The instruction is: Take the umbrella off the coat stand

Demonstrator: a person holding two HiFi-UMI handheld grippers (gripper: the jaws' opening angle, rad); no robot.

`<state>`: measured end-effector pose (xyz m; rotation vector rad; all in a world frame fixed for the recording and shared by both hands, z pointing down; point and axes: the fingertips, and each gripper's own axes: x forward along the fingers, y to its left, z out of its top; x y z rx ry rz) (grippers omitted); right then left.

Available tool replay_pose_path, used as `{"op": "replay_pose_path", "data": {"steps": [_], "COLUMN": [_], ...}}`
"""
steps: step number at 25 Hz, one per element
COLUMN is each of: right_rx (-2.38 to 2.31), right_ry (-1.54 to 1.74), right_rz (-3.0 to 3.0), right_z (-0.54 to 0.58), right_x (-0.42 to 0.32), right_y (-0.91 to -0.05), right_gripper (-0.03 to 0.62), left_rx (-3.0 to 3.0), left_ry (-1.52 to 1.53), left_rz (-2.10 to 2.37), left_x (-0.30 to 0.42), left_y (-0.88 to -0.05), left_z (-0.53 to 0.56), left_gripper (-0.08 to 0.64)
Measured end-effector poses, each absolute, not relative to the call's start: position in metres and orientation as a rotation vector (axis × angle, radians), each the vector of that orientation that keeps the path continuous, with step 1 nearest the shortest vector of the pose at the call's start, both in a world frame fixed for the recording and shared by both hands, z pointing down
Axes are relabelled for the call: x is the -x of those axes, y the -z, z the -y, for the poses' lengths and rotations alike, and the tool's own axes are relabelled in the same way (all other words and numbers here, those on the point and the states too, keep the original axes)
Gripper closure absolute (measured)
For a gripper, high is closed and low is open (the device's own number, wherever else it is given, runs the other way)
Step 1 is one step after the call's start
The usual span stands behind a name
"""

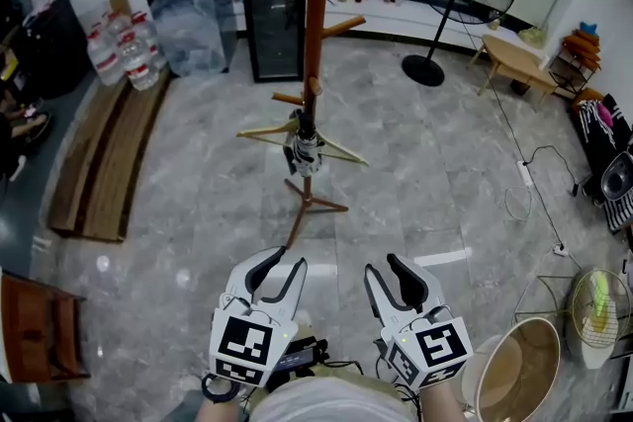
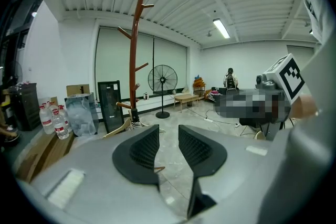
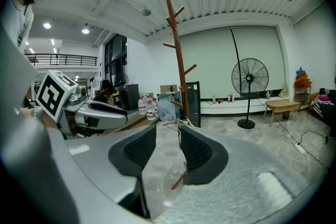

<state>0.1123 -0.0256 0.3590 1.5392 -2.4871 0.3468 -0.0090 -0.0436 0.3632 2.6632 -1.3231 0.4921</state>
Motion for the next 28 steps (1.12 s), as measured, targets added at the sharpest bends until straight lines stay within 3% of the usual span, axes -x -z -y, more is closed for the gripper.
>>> {"op": "replay_pose_path", "data": {"steps": [28], "right_rx": [-1.533], "right_ry": [-0.306], "right_rz": [2.476], "right_z": [0.144], "right_x": [-0.076], "right_y": [-0.352], "right_gripper": [0.472], "left_rx": [-2.665], "left_ry": [-0.500], "left_rz": [1.304], "left_x": [0.039], "left_y": [-0.361], "left_z": [0.153], "left_gripper": [0.445]}}
